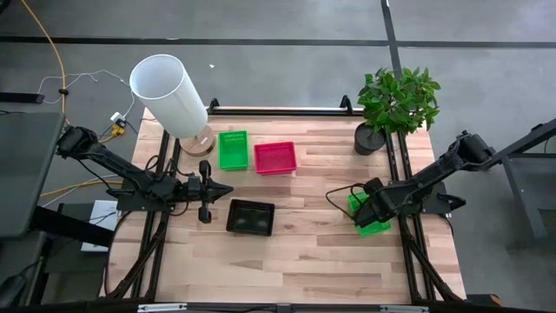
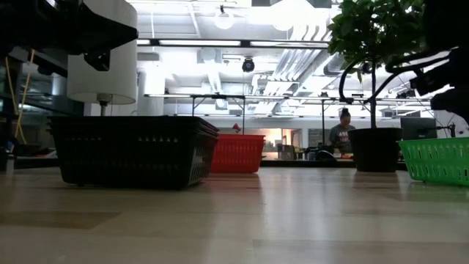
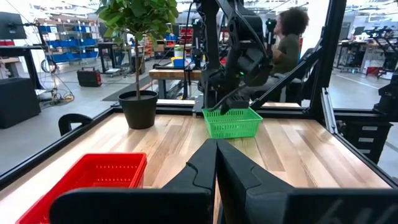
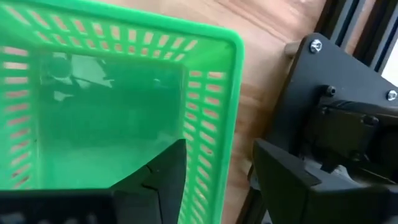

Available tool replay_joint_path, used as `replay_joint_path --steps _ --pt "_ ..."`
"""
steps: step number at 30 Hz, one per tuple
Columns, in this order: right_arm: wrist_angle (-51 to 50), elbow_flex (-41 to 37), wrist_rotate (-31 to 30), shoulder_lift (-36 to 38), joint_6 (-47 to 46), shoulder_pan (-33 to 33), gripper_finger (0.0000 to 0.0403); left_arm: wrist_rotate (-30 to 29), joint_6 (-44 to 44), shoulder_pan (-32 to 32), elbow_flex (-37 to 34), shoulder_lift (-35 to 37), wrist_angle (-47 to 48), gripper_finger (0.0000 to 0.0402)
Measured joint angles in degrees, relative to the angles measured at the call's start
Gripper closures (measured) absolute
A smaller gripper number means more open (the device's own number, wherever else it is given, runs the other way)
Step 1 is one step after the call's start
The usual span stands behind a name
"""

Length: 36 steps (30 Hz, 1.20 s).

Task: Stack baskets by color
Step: Stack the right green bin on the left green bin

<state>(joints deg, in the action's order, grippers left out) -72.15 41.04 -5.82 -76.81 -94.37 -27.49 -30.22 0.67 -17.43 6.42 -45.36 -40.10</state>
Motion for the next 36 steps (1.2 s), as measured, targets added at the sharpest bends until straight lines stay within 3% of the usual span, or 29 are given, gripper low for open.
replay_joint_path --steps 11,17,21,24,28,30,36 --pt "5.3 0.0 0.0 -4.5 2.9 0.0 0.0279 0.0 -0.3 0.0 0.0 0.0 0.0 0.0401" --pt "5.2 1.2 -1.3 -4.5 4.8 0.0 0.0377 0.0 -1.6 0.0 0.0 0.0 0.0 0.0401" --pt "5.1 5.1 -5.4 -4.4 9.0 0.0 0.0388 0.1 -2.3 0.0 0.0 0.0 0.0 0.0401" --pt "5.8 9.8 -13.0 -4.4 12.8 0.0 0.0399 0.1 -3.2 0.0 0.0 0.0 0.0 0.0401" --pt "11.7 15.3 -25.2 -4.4 22.3 0.5 0.04 0.1 -3.1 0.0 0.0 0.0 0.0 0.0401" --pt "17.2 17.0 -28.1 -4.4 29.2 1.7 0.0401 0.1 -3.1 0.0 0.0 0.0 0.0 0.0401" --pt "41.9 18.2 -24.3 -4.4 51.6 7.9 0.0402 0.1 -3.1 0.0 0.0 0.0 0.0 0.0401"
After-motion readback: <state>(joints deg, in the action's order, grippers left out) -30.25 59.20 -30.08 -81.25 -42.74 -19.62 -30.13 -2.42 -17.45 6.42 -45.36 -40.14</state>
